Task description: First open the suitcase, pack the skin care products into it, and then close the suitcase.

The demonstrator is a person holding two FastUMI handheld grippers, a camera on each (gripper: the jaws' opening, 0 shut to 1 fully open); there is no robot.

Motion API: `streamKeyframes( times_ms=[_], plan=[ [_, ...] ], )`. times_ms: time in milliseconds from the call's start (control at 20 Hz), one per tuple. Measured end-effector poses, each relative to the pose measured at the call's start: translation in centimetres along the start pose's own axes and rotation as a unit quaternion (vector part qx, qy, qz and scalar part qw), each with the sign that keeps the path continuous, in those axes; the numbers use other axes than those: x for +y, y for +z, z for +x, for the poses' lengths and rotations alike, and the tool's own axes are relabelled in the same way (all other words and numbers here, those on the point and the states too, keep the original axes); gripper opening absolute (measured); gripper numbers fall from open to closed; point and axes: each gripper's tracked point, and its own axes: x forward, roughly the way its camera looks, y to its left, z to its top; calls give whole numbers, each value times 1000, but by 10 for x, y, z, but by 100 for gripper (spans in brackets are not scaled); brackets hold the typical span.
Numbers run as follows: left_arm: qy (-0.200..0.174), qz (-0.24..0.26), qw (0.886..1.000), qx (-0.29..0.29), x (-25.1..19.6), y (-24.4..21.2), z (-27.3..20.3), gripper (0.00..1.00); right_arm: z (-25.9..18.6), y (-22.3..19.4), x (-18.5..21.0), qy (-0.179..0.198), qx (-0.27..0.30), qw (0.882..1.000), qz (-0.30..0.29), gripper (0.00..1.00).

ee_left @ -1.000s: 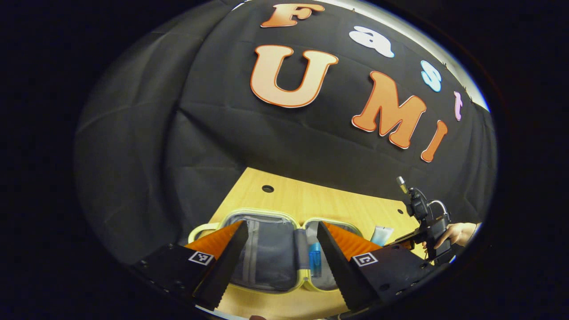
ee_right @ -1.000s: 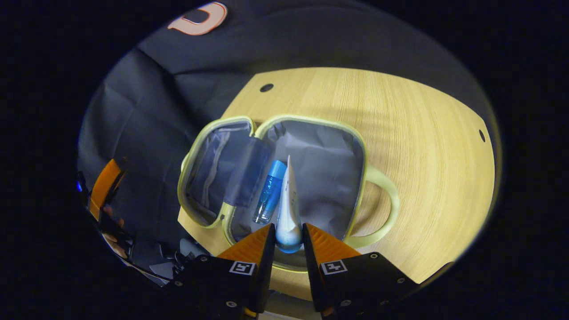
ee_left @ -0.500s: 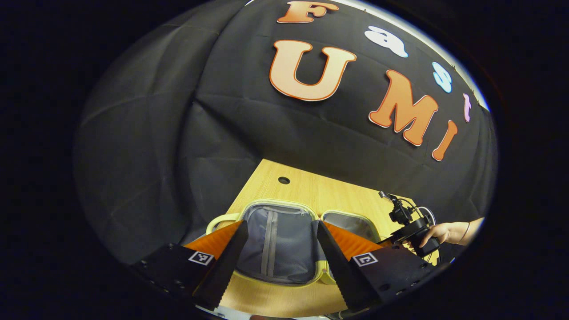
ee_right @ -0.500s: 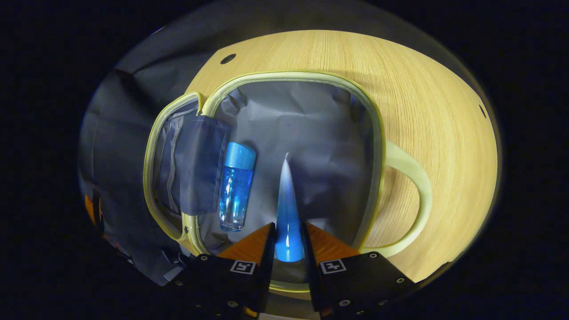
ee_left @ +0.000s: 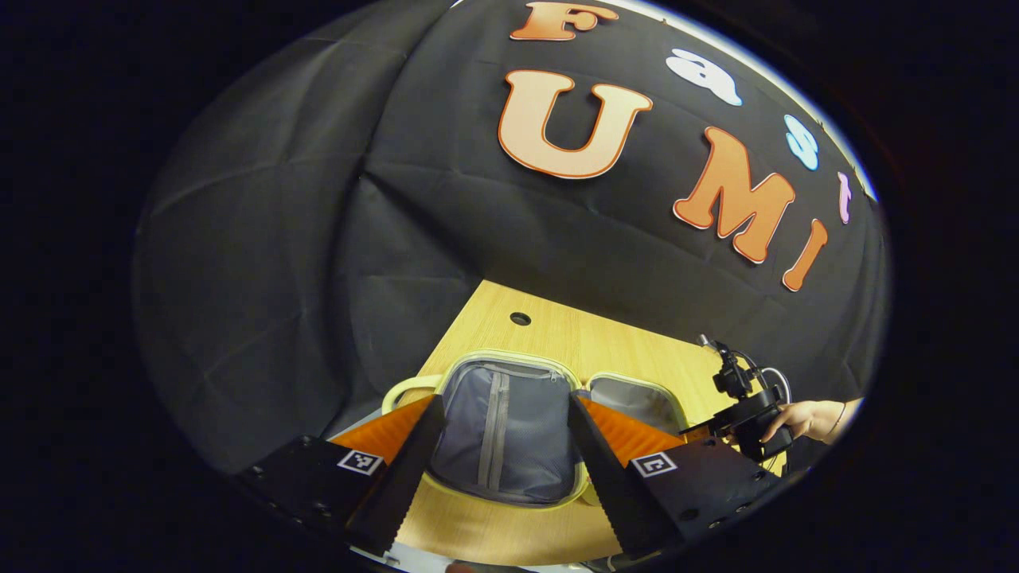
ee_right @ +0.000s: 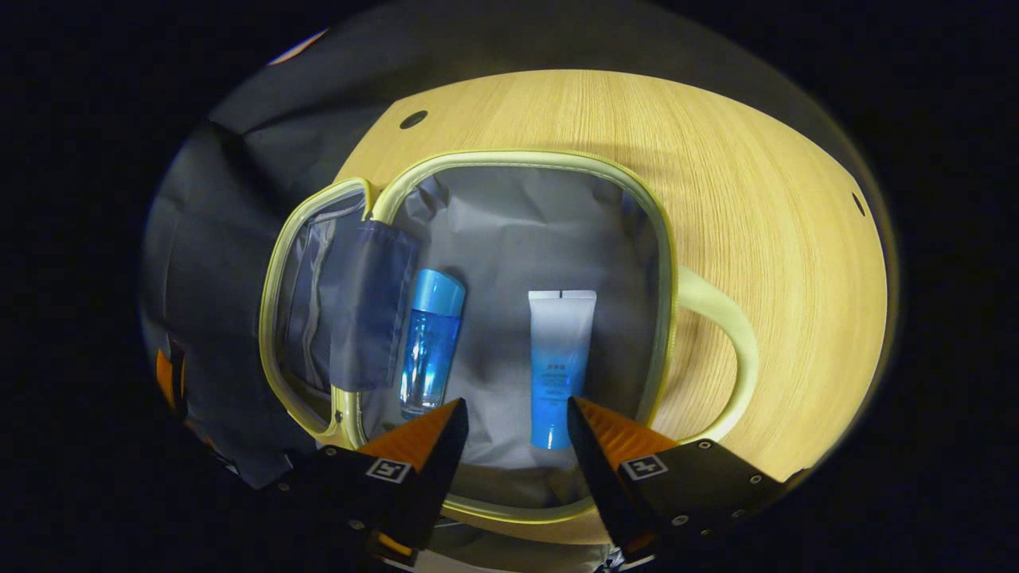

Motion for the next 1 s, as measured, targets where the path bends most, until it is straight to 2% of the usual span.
streamKeyframes(
  times_ms=[100,250,300,350,450,600,700,800,1000],
  plan=[
    [8,-6,1000,-1,7,0,2,97,-13,-1,9,13,-22,1000,-10,94],
    [32,-23,999,-9,29,3,4,97,-41,3,36,56,-75,995,-30,96],
    [37,-34,999,-13,38,3,7,97,-51,3,44,65,-96,993,-38,100],
    [41,-43,998,-15,50,2,10,97,-59,2,51,73,-114,990,-45,96],
    [50,-54,997,-12,75,-3,18,97,-73,-2,60,79,-148,984,-59,95],
    [27,-67,997,11,103,-23,41,97,-86,-11,66,66,-182,978,-76,96],
    [-5,-111,993,32,111,-32,60,97,-93,-20,70,60,-195,976,-71,96],
    [-54,-170,983,36,104,-28,74,97,-101,-30,73,63,-205,975,-52,96],
    [-101,-260,960,36,118,-32,106,97,-114,-51,62,46,-218,975,-9,95]
  ],
)
